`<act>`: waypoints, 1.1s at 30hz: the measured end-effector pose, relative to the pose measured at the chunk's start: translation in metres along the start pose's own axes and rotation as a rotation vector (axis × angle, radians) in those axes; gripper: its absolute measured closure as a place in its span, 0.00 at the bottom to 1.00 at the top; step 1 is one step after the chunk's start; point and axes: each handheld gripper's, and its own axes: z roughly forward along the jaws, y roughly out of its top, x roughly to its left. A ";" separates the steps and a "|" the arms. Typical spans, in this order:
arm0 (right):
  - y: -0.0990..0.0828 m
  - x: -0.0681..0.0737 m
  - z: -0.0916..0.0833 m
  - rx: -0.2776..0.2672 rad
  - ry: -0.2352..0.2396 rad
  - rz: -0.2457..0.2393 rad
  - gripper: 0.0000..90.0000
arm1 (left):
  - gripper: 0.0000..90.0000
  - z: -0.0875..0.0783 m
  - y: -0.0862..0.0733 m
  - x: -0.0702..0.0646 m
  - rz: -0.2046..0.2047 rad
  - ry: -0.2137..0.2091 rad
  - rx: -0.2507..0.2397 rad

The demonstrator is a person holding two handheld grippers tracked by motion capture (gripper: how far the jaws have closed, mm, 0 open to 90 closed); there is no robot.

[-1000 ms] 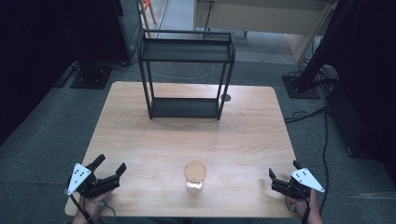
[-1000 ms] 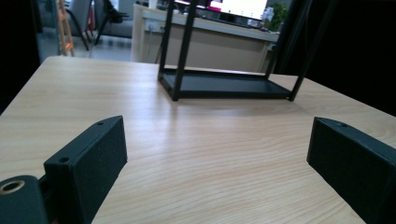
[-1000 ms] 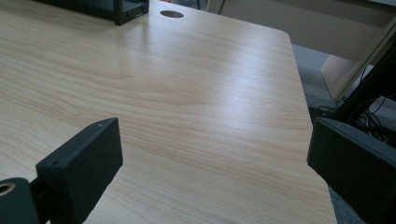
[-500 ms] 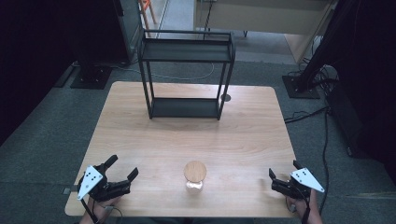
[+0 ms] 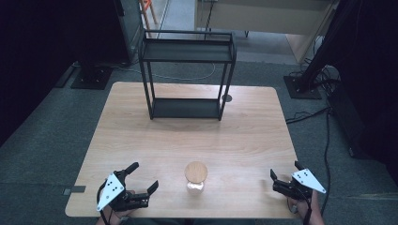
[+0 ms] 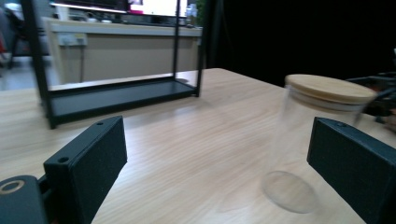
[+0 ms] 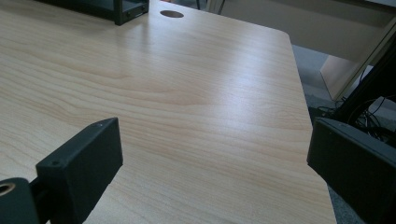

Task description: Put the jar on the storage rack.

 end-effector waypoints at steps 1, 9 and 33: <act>0.000 0.000 0.000 0.000 0.000 0.000 0.03 | 0.05 0.002 -0.001 -0.004 0.002 -0.012 0.004; 0.000 0.000 0.000 0.000 -0.001 -0.001 0.03 | 0.05 0.013 -0.003 -0.027 0.036 -0.085 0.025; 0.000 0.000 0.000 0.000 0.002 0.001 0.03 | 0.03 0.059 -0.005 -0.072 0.050 -0.186 0.032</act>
